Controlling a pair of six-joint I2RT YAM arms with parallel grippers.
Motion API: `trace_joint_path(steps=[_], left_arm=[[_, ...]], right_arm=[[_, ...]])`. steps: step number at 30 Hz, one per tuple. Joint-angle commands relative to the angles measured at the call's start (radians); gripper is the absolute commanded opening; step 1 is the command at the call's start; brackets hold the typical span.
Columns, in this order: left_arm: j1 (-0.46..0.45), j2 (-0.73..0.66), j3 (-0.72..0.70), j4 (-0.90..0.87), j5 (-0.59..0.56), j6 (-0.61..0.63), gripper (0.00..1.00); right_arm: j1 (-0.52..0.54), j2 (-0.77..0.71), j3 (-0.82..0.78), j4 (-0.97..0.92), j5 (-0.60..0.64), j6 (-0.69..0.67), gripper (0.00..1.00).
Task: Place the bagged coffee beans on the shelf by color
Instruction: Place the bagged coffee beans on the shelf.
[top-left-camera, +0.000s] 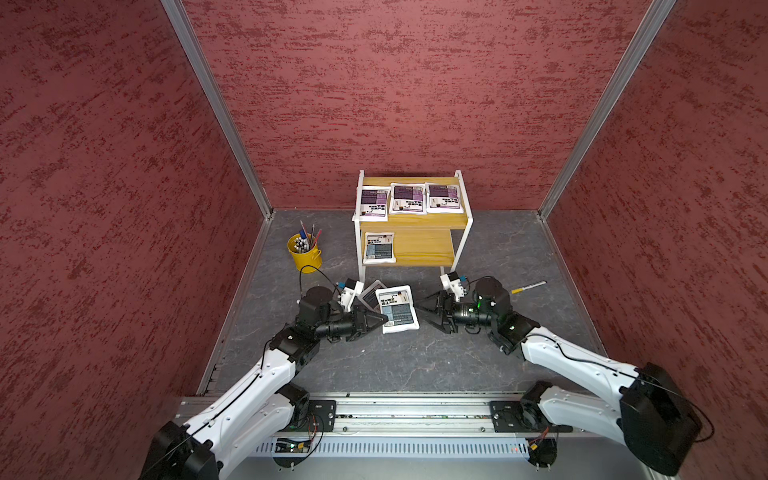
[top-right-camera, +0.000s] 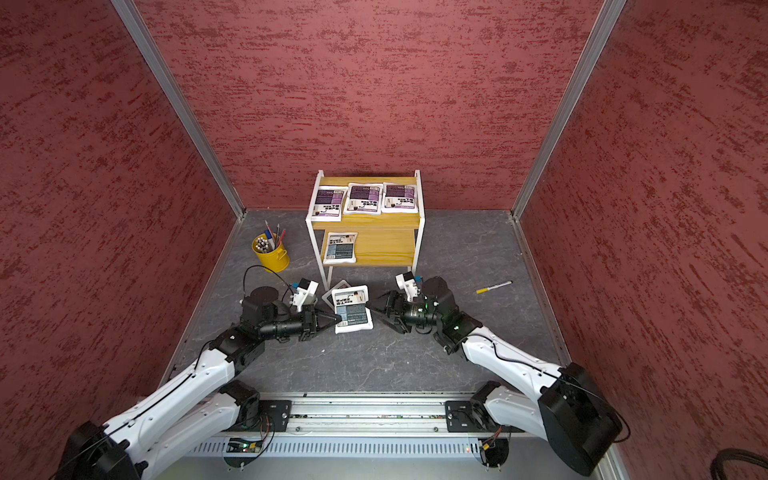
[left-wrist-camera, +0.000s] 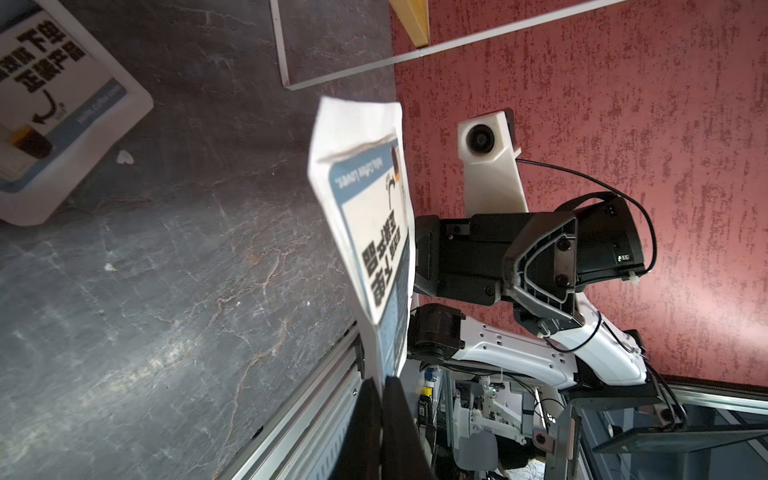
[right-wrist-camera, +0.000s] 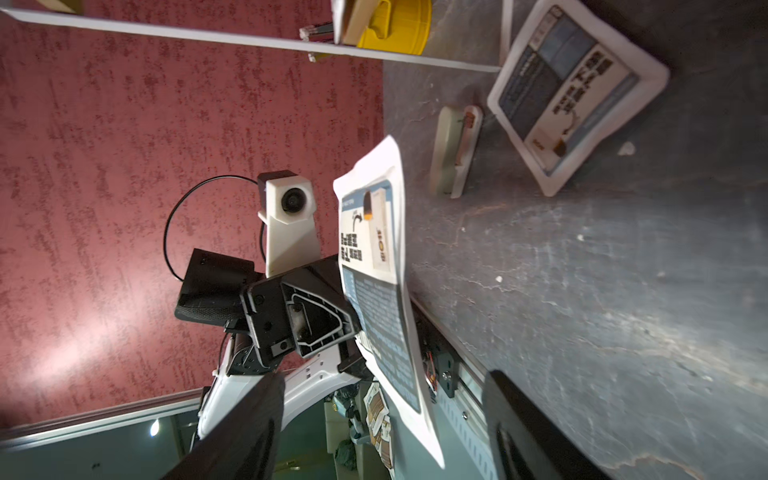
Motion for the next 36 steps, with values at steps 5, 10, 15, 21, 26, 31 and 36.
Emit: trace_joint_path(steps=[5,10,15,21,26,31,36], left_arm=[[0.006,-0.013,0.069,-0.022,0.025,-0.035,0.00],[0.007,-0.013,0.089,-0.024,0.021,-0.039,0.00],[0.010,-0.011,0.085,-0.022,0.021,-0.037,0.00],[0.015,-0.017,0.075,-0.021,0.019,-0.036,0.00],[0.025,-0.031,0.078,-0.034,0.019,-0.032,0.00],[0.037,-0.041,0.081,-0.045,0.020,-0.030,0.00],[0.045,-0.039,0.084,-0.031,0.022,-0.034,0.00]], right_arm=[[0.032,0.040,0.043,0.128,-0.046,0.037,0.76],[0.048,0.038,0.029,0.163,-0.038,0.055,0.73],[0.060,0.035,0.009,0.207,-0.039,0.082,0.61],[0.070,0.038,0.006,0.203,-0.042,0.087,0.43],[0.077,0.052,0.009,0.204,-0.040,0.090,0.35],[0.088,0.067,0.018,0.207,-0.039,0.092,0.35],[0.101,0.075,0.022,0.207,-0.031,0.091,0.33]])
